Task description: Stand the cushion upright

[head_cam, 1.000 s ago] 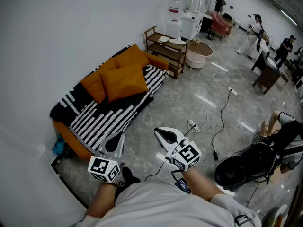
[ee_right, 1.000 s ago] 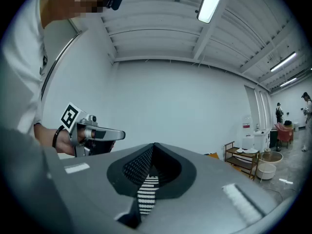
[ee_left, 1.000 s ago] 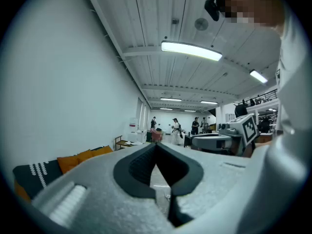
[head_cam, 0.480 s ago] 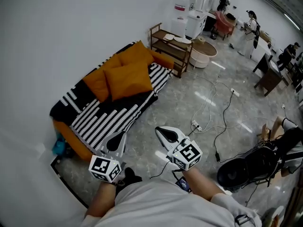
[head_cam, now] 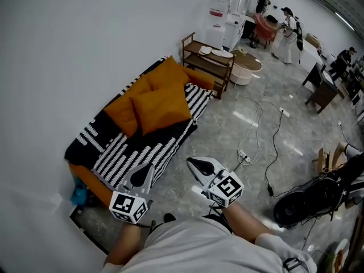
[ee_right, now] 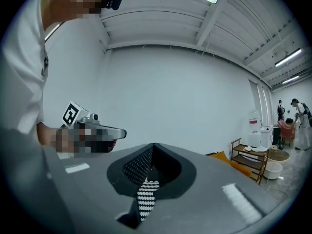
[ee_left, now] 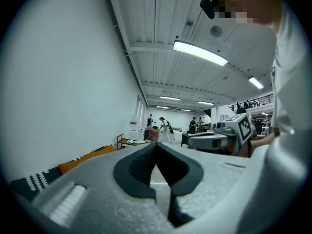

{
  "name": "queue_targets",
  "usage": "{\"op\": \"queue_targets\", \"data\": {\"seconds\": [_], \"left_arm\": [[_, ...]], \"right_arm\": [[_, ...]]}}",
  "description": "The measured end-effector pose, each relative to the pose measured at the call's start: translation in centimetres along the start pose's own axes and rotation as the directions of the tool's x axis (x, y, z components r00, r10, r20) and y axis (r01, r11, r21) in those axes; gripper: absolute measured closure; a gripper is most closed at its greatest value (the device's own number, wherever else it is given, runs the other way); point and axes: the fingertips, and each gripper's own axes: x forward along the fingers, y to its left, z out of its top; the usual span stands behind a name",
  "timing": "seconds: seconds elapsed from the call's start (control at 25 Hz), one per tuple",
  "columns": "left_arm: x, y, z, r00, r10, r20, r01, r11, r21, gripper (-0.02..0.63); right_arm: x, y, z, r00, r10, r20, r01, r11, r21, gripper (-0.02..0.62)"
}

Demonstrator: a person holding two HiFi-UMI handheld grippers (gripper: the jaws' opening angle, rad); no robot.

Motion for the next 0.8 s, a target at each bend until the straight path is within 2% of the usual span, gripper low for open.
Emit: {"op": "queue_targets", "data": {"seconds": [0.24, 0.44, 0.64, 0.8], "left_arm": [[0.7, 4.2, -0.7, 1.0, -0.015, -0.01, 0.015, 0.999, -0.039, 0.603], [2.5, 5.8, -0.7, 1.0, -0.015, -0.023, 0.014, 0.999, -0.047, 0.603], [5.5, 8.4, -1.0, 0.999, 0.023, -0.032, -0.025, 0.998, -0.05, 0.602], [9.9, 9.6, -0.7, 0.998, 0.043, -0.034, -0.045, 0.998, -0.049, 0.601]], "right_arm": [[4.2, -0.2, -0.6, 0.999, 0.001, -0.033, 0.0, 1.0, 0.009, 0.584], [6.2, -2.5, -1.0, 0.999, 0.003, -0.038, -0.002, 1.0, 0.026, 0.584], [8.6, -6.2, -1.8, 0.999, 0.025, -0.039, -0.024, 0.999, 0.037, 0.584], [10.4, -11.4, -2.0, 0.998, 0.036, -0.042, -0.035, 0.999, 0.032, 0.584]]}}
